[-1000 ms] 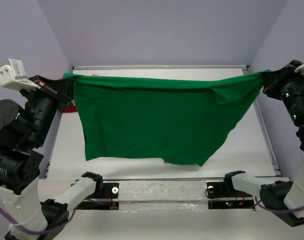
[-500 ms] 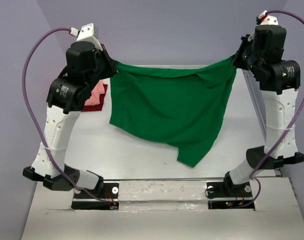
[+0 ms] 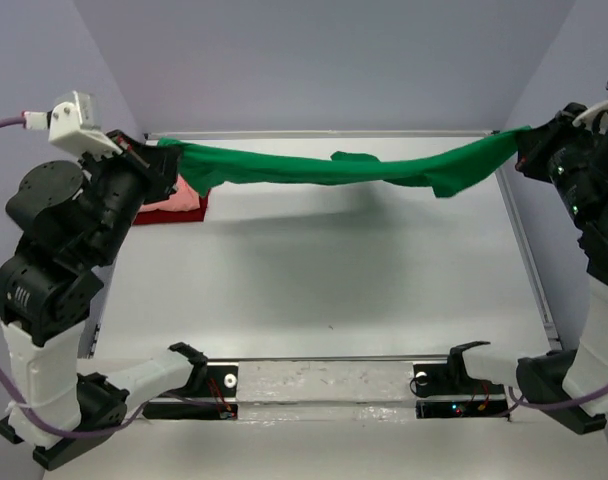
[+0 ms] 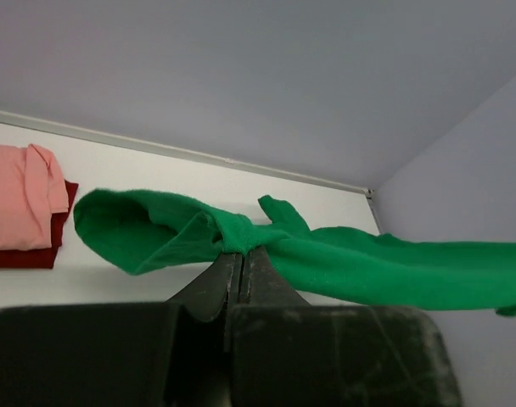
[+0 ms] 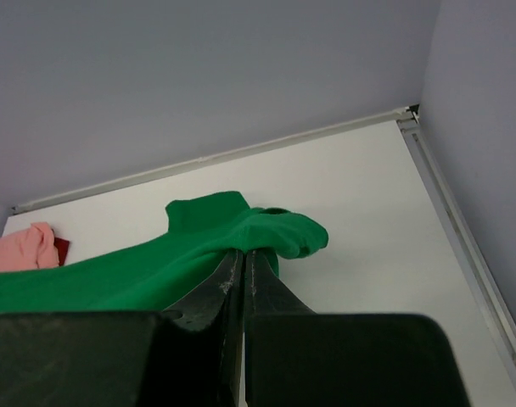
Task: Fold and stack the t-shirts
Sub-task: Flatten the tshirt out
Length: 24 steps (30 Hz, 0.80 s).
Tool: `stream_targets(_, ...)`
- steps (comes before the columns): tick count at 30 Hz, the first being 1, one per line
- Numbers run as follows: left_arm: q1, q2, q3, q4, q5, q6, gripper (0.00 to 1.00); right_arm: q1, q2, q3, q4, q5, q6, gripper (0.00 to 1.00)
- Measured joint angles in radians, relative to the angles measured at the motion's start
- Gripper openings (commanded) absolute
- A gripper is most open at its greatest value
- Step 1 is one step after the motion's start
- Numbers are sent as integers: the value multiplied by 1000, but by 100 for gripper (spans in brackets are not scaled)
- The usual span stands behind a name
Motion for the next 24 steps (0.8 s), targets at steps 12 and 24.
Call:
stream_targets(12, -5, -124, -108, -91, -24, -35, 0, 0, -231, -267, -40, 3, 16, 0)
stream_targets(24, -37, 86, 29, -58, -62, 14, 0, 31, 26, -96, -26, 44, -10, 0)
